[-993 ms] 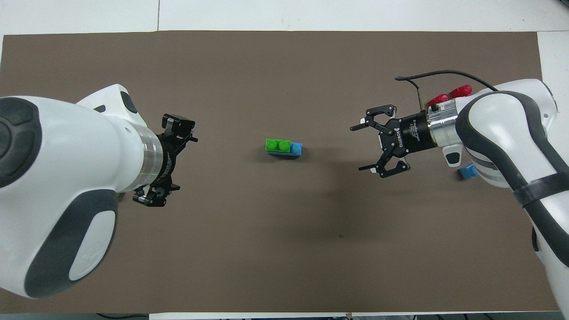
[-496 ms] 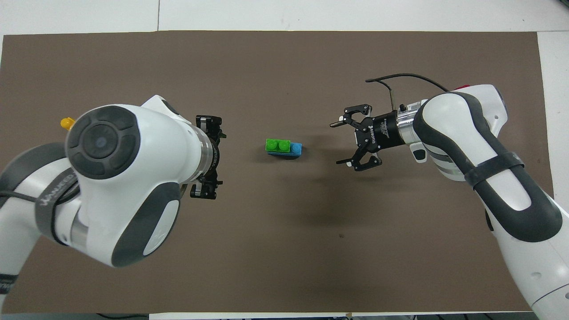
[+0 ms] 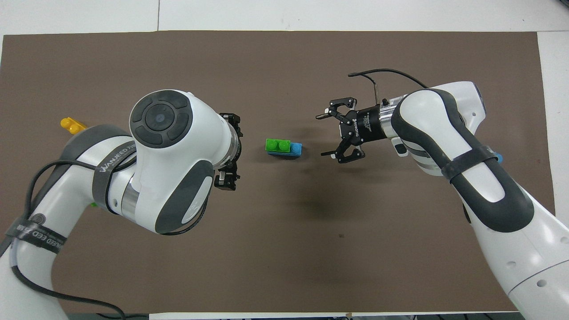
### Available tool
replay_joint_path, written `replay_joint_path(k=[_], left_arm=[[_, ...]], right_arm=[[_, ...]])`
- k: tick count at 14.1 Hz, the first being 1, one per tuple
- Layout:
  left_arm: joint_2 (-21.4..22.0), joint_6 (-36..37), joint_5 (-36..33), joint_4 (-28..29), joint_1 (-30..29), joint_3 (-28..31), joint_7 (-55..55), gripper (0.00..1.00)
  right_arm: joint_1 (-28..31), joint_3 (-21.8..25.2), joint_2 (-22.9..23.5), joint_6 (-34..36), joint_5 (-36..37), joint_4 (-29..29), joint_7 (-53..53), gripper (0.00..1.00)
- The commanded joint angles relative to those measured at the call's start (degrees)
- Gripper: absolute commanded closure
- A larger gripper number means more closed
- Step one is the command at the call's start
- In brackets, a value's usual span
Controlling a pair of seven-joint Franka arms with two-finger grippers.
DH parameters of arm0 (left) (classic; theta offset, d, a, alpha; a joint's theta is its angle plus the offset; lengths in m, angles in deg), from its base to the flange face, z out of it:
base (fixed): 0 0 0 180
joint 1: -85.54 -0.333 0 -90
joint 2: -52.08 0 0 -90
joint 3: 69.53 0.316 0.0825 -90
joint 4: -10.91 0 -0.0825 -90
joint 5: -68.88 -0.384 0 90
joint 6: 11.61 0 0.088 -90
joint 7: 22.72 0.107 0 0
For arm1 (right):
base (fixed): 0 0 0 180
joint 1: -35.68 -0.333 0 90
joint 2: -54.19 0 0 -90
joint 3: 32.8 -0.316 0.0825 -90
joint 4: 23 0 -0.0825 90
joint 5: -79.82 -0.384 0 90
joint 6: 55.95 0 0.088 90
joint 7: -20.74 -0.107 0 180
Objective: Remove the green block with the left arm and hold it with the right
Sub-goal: 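Bring the left gripper to the green brick while the right gripper nears the blue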
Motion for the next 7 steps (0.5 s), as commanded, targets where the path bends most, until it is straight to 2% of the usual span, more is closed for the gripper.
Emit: replay_joint_path(k=[1, 5, 7], left_arm=[[-3.75, -0.92, -1.11, -2.89, 1.32, 0.86, -3.79, 0.00], [-10.15, -1.01, -3.92, -7.88, 2.81, 0.94, -9.68, 0.00], [-12.63, -0.83, -4.28, -11.31, 2.99, 0.86, -10.40, 0.00]], right_arm=[[-2.90, -0.13, 2.27, -4.09, -2.83, 2.42, -0.04, 0.01], [-4.85, -0.13, 2.36, -5.86, -2.92, 1.38, -1.63, 0.01], [-7.39, -0.13, 2.27, -9.27, -2.92, -0.73, -1.98, 0.01]])
